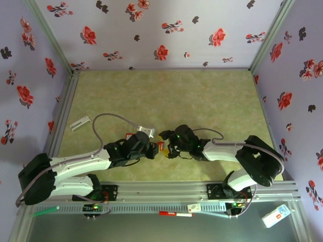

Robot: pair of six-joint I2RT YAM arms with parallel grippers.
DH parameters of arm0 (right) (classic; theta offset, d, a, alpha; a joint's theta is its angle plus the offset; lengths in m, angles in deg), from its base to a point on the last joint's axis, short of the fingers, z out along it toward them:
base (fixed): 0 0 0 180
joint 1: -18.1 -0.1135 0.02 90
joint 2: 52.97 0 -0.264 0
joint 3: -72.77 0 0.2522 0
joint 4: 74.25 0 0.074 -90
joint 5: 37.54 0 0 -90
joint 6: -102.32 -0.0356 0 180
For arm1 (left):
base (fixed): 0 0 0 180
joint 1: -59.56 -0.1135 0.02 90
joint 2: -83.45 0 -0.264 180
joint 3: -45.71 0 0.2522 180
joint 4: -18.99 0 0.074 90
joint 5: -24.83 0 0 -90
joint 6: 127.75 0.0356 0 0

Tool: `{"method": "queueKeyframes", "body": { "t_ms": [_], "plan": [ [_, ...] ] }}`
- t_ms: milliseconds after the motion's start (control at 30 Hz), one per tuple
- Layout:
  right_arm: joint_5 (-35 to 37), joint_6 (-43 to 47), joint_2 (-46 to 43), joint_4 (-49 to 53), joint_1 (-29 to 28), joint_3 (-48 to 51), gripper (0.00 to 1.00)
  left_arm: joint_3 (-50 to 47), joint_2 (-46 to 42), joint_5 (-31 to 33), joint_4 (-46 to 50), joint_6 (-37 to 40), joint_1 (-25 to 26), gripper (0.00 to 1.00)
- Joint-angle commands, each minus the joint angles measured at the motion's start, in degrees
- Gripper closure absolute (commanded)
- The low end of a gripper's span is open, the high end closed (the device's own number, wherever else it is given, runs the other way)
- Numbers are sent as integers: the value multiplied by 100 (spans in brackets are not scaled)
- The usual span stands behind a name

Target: Unlock with the key

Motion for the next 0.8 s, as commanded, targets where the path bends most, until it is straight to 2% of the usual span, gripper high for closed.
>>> {"method": "queueKeyframes", "body": {
  "t_ms": [0, 133, 567, 667, 767],
  "plan": [
    [143, -256, 198, -626, -54, 4, 26, -72, 2, 144, -246, -113, -32, 100],
    [166, -242, 217, -535, -102, -100, 29, -129, -29, 144, -266, -164, -32, 100],
    [145, -343, 408, -644, -190, -46, 51, -260, -28, 178, -395, -246, -32, 100],
    [154, -352, 409, -627, -194, -35, 58, -299, -54, 172, -426, -256, -30, 100],
    [158, -357, 414, -610, -195, -60, 73, -344, -59, 164, -480, -266, -32, 100]
  ]
}}
